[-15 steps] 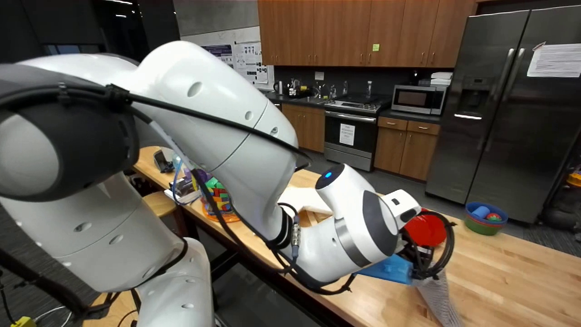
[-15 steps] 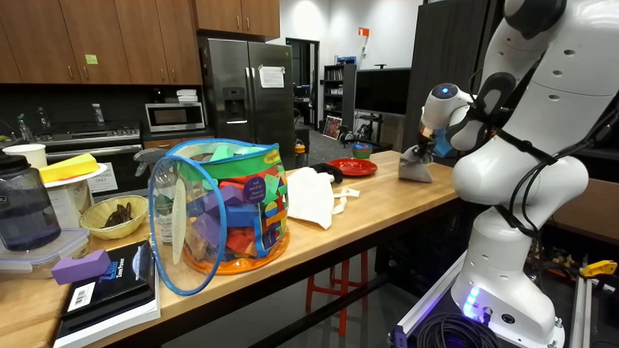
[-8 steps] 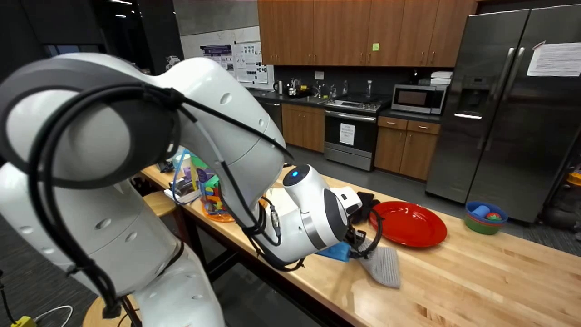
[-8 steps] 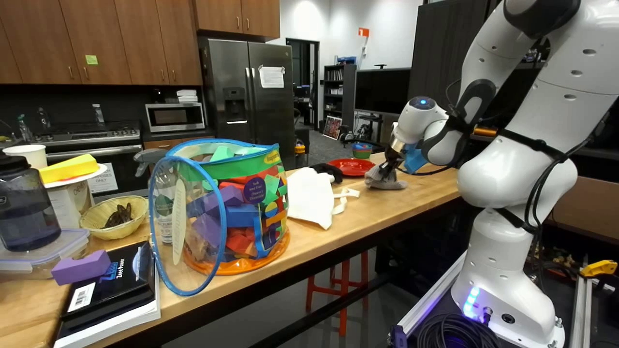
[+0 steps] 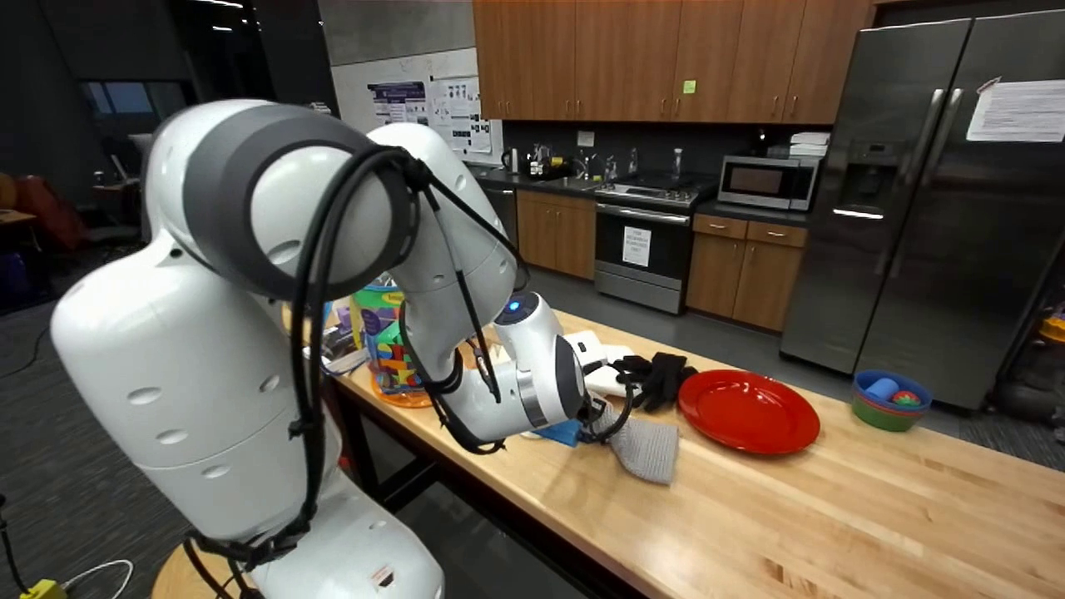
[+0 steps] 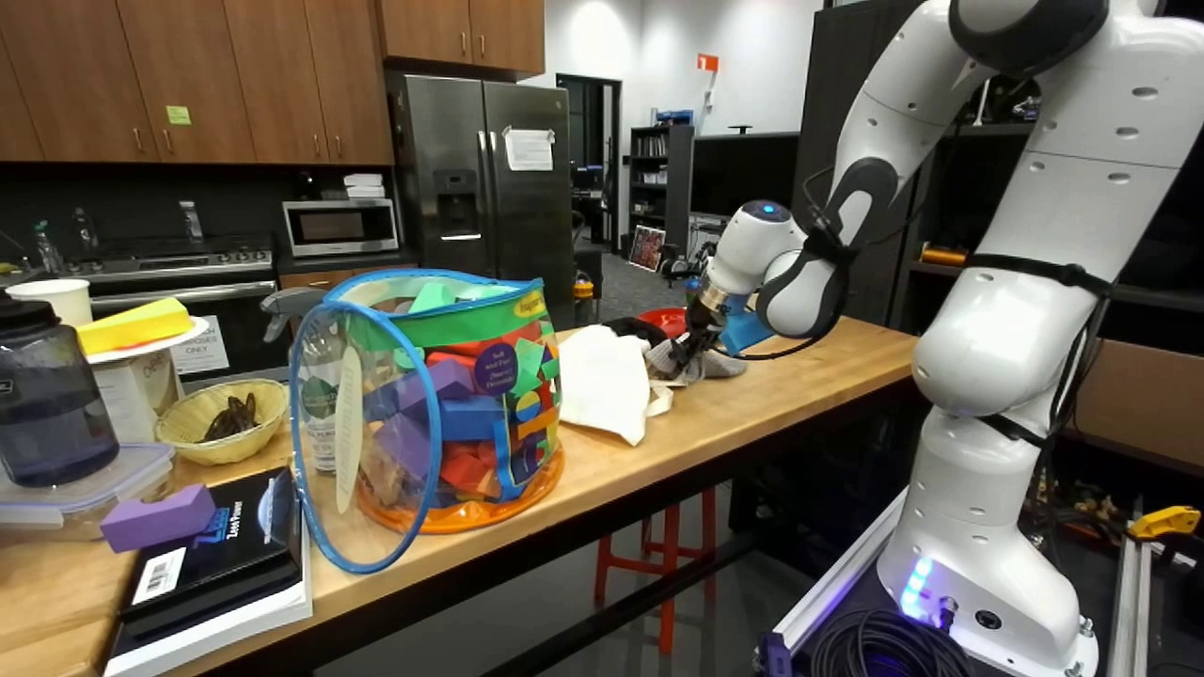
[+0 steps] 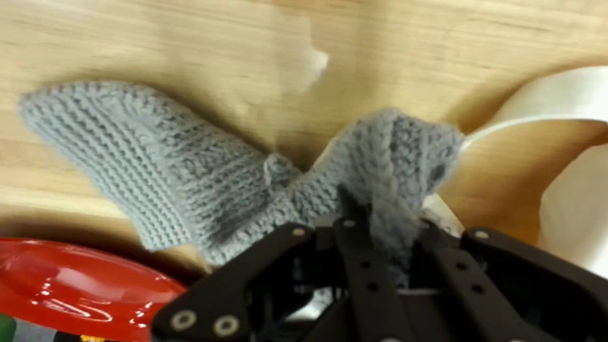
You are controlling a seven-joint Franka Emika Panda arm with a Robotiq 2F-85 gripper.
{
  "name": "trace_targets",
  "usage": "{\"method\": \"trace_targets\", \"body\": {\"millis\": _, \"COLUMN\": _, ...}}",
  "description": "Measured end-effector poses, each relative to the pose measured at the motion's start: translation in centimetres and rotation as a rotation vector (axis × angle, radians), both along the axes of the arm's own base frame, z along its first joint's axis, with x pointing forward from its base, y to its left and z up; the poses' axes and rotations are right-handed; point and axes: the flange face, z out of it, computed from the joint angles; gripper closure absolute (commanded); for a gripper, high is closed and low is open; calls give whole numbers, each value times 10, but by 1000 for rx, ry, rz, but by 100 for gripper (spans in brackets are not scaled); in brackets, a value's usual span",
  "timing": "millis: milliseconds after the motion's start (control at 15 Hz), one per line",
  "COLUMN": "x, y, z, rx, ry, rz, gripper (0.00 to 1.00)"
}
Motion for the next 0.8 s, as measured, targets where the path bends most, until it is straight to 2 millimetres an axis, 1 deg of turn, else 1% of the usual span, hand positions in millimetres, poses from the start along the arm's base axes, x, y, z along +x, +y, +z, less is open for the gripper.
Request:
{"method": "trace_targets", "body": {"millis": 133, "x": 10, "y": 12, "z": -3, "rx": 42, "ry": 10, "rz": -17, "gripper": 96}}
{"method": "trace_targets", "body": {"millis": 267, "x": 20, "y": 20, "z": -5, "rx": 84, "ry": 17, "rz": -46, "gripper": 96}}
{"method": "trace_targets", "body": {"millis": 333, "x": 25, "y": 21, "z": -4, "rx": 101, "ry": 19, "rz": -65, "gripper": 96}}
{"method": "trace_targets", "body": {"millis": 467, "x": 36, "y": 15, "z": 4, "rx": 125, "ry": 26, "rz": -104, "gripper": 96}}
{"method": "trace_targets", "body": {"millis": 533, "x": 44, "y": 7, "z": 12, "rx": 135, "ry": 31, "rz": -125, "gripper": 96}}
{"method": "trace_targets", "body": {"millis": 600, "x": 53, "y": -5, "z": 23, "rx": 142, "ry": 37, "rz": -144, "gripper": 96}}
{"method": "trace_targets", "body": {"millis": 667, "x": 62, "y": -20, "z": 36, "rx": 148, "ry": 40, "rz": -166, "gripper": 96}}
{"method": "trace_targets", "body": {"millis": 800, "x": 77, "y": -62, "z": 61, "rx": 153, "ry": 38, "rz": -223, "gripper": 96}}
